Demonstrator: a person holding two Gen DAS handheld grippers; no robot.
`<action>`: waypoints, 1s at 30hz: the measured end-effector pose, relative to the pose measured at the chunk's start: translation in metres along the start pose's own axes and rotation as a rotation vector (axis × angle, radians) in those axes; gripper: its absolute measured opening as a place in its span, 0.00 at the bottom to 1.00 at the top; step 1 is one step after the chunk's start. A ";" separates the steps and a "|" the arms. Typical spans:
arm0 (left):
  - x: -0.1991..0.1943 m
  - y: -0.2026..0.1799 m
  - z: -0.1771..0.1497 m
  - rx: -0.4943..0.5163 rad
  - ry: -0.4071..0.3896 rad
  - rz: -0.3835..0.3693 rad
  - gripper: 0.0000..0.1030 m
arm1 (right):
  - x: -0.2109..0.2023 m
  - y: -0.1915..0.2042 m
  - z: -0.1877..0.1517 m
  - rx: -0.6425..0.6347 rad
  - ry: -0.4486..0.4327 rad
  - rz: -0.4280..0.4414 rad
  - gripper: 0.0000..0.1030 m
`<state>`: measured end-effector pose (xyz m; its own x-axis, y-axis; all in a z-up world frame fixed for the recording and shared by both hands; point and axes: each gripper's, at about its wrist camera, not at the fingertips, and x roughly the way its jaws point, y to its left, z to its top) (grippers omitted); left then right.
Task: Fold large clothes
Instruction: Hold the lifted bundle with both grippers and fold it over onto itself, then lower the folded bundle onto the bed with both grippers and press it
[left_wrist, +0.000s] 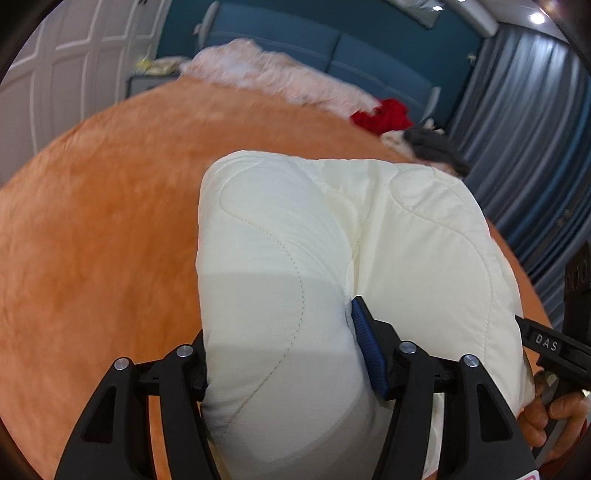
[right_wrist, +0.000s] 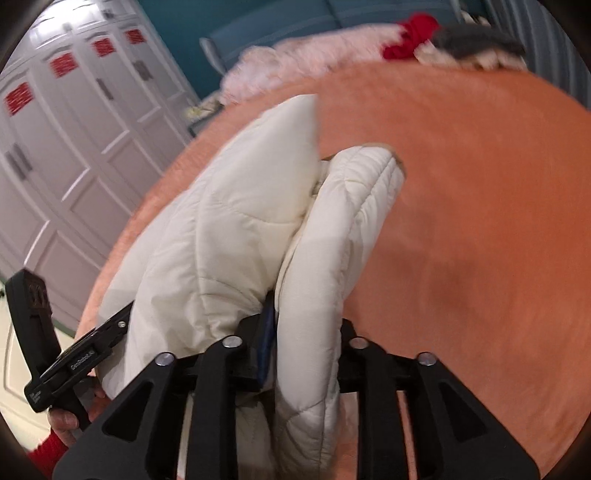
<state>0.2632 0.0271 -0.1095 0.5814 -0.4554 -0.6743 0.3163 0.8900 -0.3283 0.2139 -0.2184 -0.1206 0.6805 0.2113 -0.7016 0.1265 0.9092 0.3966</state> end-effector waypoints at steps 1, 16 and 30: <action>0.001 0.004 -0.003 -0.017 -0.004 0.001 0.64 | 0.002 -0.006 -0.004 0.033 -0.001 0.004 0.33; -0.057 -0.037 0.052 0.134 -0.027 0.276 0.66 | -0.081 0.049 0.036 -0.190 -0.157 -0.092 0.37; 0.059 -0.045 0.068 0.151 0.108 0.343 0.68 | 0.056 0.043 0.050 -0.230 -0.011 -0.265 0.38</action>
<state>0.3346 -0.0411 -0.0897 0.5925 -0.1201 -0.7966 0.2287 0.9732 0.0234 0.2938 -0.1855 -0.1136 0.6539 -0.0457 -0.7552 0.1345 0.9893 0.0565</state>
